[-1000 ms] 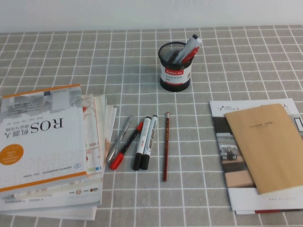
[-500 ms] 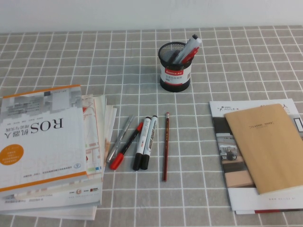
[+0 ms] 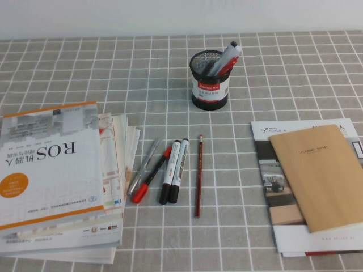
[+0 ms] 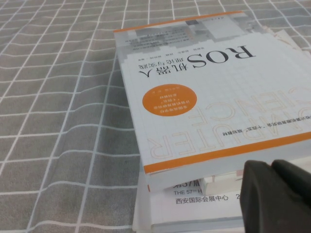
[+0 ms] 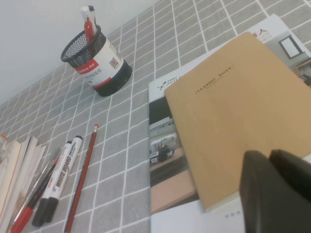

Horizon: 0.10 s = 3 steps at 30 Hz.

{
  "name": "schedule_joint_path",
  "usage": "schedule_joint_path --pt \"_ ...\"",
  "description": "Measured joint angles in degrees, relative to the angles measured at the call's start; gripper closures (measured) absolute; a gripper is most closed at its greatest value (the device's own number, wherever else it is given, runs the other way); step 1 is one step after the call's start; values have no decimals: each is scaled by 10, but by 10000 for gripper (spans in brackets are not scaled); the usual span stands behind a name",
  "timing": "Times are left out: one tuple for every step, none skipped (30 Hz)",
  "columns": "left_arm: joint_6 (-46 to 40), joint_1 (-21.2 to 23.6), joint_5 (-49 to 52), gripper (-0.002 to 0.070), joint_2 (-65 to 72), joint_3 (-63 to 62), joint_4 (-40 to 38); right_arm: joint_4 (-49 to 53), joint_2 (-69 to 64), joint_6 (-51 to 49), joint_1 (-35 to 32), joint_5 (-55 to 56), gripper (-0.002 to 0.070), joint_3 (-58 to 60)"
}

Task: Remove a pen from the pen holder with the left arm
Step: 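Take a marker out of the pen holder and lay it on the table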

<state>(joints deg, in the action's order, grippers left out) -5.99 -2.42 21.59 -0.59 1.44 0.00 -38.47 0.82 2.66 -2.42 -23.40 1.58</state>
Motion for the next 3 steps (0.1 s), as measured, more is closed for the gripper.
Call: schedule_joint_path --pt "0 0 0 677 0 0 0 0 0 0 0 0 689 0" --pt "0 0 0 677 0 0 0 0 0 0 0 0 689 0" --pt "0 0 0 677 0 0 0 0 0 0 0 0 689 0"
